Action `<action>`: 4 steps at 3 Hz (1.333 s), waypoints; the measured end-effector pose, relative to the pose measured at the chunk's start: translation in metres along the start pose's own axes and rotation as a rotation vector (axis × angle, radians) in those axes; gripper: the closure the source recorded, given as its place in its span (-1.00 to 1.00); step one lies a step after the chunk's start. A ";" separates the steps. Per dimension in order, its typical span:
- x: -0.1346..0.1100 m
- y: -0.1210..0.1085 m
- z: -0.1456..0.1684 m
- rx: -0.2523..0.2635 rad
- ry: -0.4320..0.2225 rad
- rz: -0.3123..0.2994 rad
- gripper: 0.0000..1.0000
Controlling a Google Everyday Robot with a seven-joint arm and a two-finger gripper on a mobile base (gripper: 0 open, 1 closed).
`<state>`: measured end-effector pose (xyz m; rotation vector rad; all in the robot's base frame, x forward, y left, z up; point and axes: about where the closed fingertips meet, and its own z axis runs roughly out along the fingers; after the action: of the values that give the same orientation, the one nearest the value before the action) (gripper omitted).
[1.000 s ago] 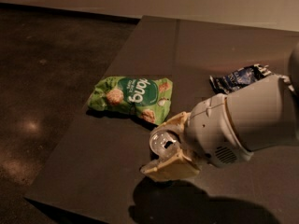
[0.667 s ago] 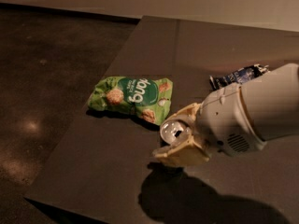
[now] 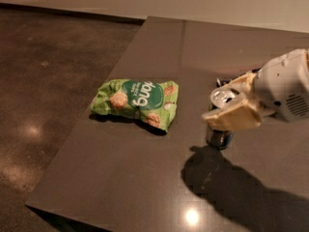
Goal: Move redbull can near blue chip bag
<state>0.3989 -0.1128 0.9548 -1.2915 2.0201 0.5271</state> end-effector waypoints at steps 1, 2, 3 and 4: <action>0.015 -0.041 -0.017 0.055 0.012 0.051 1.00; 0.034 -0.077 -0.032 0.099 0.023 0.102 1.00; 0.052 -0.100 -0.041 0.130 -0.004 0.156 1.00; 0.054 -0.118 -0.047 0.145 -0.060 0.183 1.00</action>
Offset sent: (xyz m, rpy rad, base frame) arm 0.0786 -0.1234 -0.0097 -0.0171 0.0337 -0.2283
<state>0.4752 -0.2274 0.9507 -0.9992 2.0965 0.4871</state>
